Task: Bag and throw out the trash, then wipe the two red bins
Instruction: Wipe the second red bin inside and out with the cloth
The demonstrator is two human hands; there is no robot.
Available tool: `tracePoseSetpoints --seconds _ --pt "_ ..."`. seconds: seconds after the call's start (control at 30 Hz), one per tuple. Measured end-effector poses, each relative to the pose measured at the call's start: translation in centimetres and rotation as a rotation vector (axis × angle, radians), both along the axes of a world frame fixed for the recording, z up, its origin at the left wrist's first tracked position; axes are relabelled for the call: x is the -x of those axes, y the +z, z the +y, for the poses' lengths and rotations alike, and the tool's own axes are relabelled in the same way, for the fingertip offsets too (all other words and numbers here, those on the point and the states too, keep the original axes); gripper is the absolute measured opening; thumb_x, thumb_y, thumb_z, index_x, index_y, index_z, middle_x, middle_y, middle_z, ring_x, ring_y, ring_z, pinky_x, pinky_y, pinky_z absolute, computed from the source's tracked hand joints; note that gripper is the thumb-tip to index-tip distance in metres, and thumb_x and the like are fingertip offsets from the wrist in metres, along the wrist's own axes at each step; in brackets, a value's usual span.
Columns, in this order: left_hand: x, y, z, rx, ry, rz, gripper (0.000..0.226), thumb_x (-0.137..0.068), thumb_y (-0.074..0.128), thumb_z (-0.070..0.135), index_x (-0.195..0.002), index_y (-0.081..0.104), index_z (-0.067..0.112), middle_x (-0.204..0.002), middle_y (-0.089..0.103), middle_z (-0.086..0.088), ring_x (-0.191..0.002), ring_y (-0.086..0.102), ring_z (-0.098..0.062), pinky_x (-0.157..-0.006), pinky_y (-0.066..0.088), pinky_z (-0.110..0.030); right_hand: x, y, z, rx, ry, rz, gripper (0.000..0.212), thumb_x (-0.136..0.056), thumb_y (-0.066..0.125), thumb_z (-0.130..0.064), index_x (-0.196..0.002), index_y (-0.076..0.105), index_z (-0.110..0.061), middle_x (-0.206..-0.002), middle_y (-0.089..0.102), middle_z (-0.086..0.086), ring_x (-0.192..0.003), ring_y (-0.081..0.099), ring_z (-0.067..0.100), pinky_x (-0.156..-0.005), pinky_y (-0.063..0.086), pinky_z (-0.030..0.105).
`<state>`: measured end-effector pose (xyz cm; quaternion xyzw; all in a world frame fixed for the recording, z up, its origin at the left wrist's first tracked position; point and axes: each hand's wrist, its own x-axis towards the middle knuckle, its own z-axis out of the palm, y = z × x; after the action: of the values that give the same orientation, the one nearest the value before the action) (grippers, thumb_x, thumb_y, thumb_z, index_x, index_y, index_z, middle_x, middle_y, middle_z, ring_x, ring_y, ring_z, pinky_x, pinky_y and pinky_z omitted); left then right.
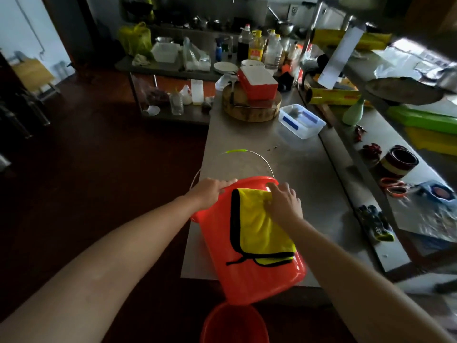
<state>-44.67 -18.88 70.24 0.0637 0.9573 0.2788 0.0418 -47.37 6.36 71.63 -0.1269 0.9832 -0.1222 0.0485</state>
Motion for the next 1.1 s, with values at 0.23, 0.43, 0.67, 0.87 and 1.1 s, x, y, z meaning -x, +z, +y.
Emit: tracePoseSetpoints --seconds 0.23,0.43,0.67,0.87,1.1 --pt "-0.5 -1.6 -0.8 -0.093 0.069 0.01 0.048 -0.104 0.052 0.016 -0.149 0.045 0.034 -0.148 0.052 -0.003 -0.137 0.049 -0.017 -0.109 0.032 -0.016 -4.7 -3.0 -2.8 0.059 0.05 0.099 0.049 -0.1 0.038 -0.047 -0.147 0.042 -0.032 -0.153 0.039 0.004 -0.146 0.031 0.034 -0.116 0.028 0.058" --pt "0.3 0.4 -1.5 -0.078 -0.018 -0.193 0.059 -0.105 0.042 0.01 -0.149 0.037 0.049 -0.153 0.047 -0.002 -0.135 0.051 -0.015 -0.107 0.041 -0.024 -6.5 -4.8 -4.3 -0.124 0.122 0.026 0.08 -0.09 0.018 -0.081 -0.157 -0.011 -0.047 -0.168 -0.021 0.004 -0.151 -0.024 0.039 -0.117 -0.002 0.071" --pt "-1.5 -0.2 -3.8 -0.117 -0.039 -0.247 0.061 -0.107 0.042 0.023 -0.144 0.023 0.067 -0.138 0.06 -0.004 -0.105 0.065 -0.015 -0.078 0.051 -0.02 -7.3 -5.9 -4.2 -0.111 0.217 0.159 0.076 -0.096 0.021 -0.076 -0.16 0.003 -0.039 -0.169 -0.011 -0.003 -0.152 -0.021 0.036 -0.12 0.005 0.069" --pt "-5.1 -4.9 -4.8 -0.19 -0.024 0.028 0.044 -0.096 0.031 0.074 -0.14 0.034 0.069 -0.098 0.06 0.008 -0.083 0.069 -0.007 -0.077 0.059 -0.024 -7.6 -6.4 -4.3 -0.152 0.264 0.209 0.073 -0.098 0.024 -0.073 -0.16 0.013 -0.036 -0.17 -0.006 0.0 -0.154 -0.013 0.039 -0.119 0.007 0.068" --pt "-4.7 -4.7 -5.9 -0.131 -0.017 0.074 0.038 -0.098 0.049 0.052 -0.134 0.049 0.063 -0.092 0.059 0.016 -0.087 0.061 0.0 -0.064 0.049 -0.007 -9.3 -6.6 -9.0 -0.386 0.575 0.269 0.066 -0.1 0.043 -0.055 -0.16 0.026 -0.031 -0.17 0.008 0.006 -0.153 -0.013 0.041 -0.116 -0.011 0.07"
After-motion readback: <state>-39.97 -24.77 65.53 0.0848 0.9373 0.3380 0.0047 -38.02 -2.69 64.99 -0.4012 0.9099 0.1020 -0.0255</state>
